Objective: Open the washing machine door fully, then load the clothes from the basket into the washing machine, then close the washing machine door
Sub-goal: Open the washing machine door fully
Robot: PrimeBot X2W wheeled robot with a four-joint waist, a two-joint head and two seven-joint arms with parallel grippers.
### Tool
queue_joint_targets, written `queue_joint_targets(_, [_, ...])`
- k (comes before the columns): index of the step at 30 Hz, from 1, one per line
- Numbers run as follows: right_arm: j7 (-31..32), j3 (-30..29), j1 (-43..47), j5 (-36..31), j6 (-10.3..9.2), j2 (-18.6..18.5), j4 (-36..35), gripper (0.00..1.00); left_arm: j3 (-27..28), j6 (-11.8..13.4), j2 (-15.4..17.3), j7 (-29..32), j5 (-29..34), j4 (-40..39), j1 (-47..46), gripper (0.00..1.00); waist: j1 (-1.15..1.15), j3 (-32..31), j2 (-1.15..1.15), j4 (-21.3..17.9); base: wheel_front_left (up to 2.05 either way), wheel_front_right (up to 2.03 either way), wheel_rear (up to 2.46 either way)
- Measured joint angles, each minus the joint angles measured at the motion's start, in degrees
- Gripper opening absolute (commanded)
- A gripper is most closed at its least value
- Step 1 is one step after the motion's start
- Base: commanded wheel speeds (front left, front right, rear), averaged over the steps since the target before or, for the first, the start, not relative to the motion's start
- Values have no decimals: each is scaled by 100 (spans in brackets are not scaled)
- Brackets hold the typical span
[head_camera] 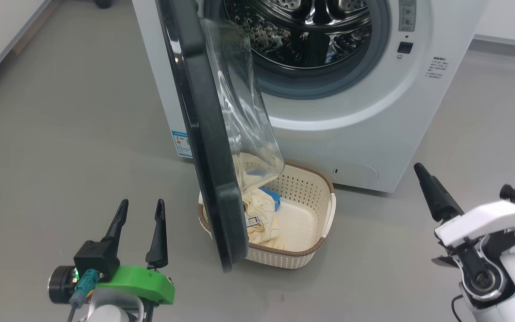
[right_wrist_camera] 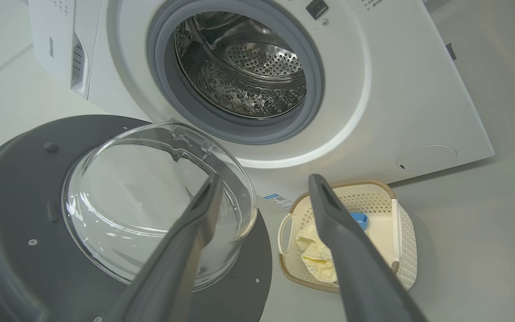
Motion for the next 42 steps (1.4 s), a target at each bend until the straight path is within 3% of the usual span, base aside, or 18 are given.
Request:
queue_joint_targets(3, [-332, 27, 202, -267, 0, -26, 27, 100, 33, 0, 0, 0, 2, 22, 34, 100, 0, -53, 0, -60, 0, 0, 0])
queue_joint_targets(10, [-1249, 116, 481, -1625, -27, -434, 213, 100, 164, -40, 7, 0, 58, 100, 93, 100, 0, -156, 0, -207, 0, 0, 0])
queue_joint_targets(15, [-1927, 237, 599, -2618, -390, -668, 242, 100, 211, -46, 9, 0, 120, 130, 182, 100, 0, -212, 0, -341, 0, 0, 0])
queue_joint_targets(23, [-1948, 252, 803, -3439, -917, -737, 296, 100, 218, -111, 11, 0, 170, 156, 185, 100, 0, -223, 0, -393, 0, 0, 0])
queue_joint_targets(28, [-1947, 325, 810, -3830, -1079, -664, 196, 100, 281, -145, 10, 0, 175, 176, 185, 100, 0, -240, 0, -411, 0, 0, 0])
queue_joint_targets(42, [-1940, 231, 1149, -4503, -1237, -32, -209, 100, 360, -153, 10, 0, 194, 219, 188, 100, 0, -233, 0, -463, 0, 0, 0])
